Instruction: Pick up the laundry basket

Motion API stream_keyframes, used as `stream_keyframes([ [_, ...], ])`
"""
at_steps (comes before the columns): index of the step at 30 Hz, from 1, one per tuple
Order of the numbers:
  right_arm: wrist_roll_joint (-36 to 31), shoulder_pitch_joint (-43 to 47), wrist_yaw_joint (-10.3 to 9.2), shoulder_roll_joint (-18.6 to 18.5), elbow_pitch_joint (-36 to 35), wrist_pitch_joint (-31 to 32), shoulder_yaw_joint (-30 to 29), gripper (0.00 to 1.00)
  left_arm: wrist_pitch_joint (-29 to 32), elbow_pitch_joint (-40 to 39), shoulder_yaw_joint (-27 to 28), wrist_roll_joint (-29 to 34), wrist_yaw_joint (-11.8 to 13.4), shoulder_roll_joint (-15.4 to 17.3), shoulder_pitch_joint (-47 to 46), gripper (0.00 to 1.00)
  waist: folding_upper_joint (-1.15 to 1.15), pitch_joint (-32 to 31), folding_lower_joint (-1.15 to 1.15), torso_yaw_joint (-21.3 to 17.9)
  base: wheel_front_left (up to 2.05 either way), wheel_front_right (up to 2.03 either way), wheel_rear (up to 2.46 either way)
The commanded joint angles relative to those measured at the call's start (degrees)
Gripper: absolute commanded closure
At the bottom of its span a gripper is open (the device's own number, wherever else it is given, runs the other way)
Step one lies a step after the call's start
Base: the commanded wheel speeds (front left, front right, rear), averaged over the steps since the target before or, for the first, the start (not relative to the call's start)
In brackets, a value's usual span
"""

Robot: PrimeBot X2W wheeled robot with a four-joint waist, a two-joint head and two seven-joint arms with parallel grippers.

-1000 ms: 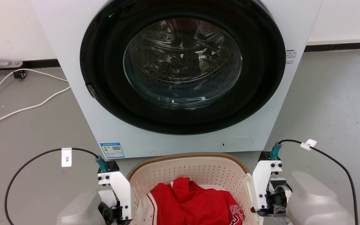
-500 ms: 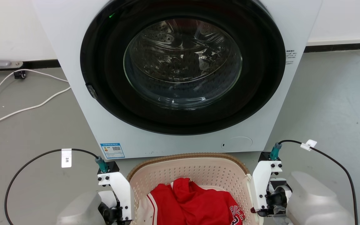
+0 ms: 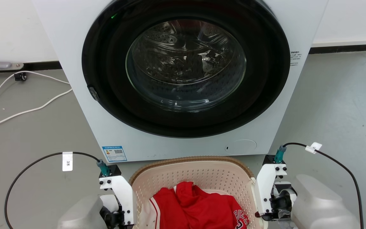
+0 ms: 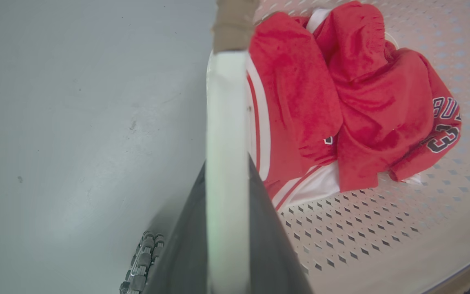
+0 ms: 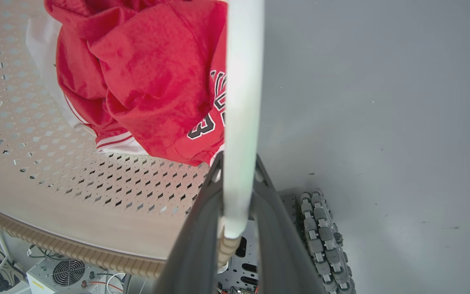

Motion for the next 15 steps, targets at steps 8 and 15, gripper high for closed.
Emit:
stream_keyframes([
  [8, 0.7, -0.01, 0.69, 2.21, -0.93, 0.19, -0.31, 1.0, -0.37, -1.26, -0.51, -1.04, -0.81, -2.36, -1.06, 1.0, 0.0, 0.02, 0.0, -0.09, 0.0, 0.0, 0.0],
  [15, 0.31, 0.15, 0.69, 2.22, -0.93, 0.31, -0.59, 1.0, -0.55, -1.08, -0.93, -1.5, -0.81, -2.41, -1.01, 1.0, 0.0, -0.01, 0.0, -0.15, 0.0, 0.0, 0.0],
])
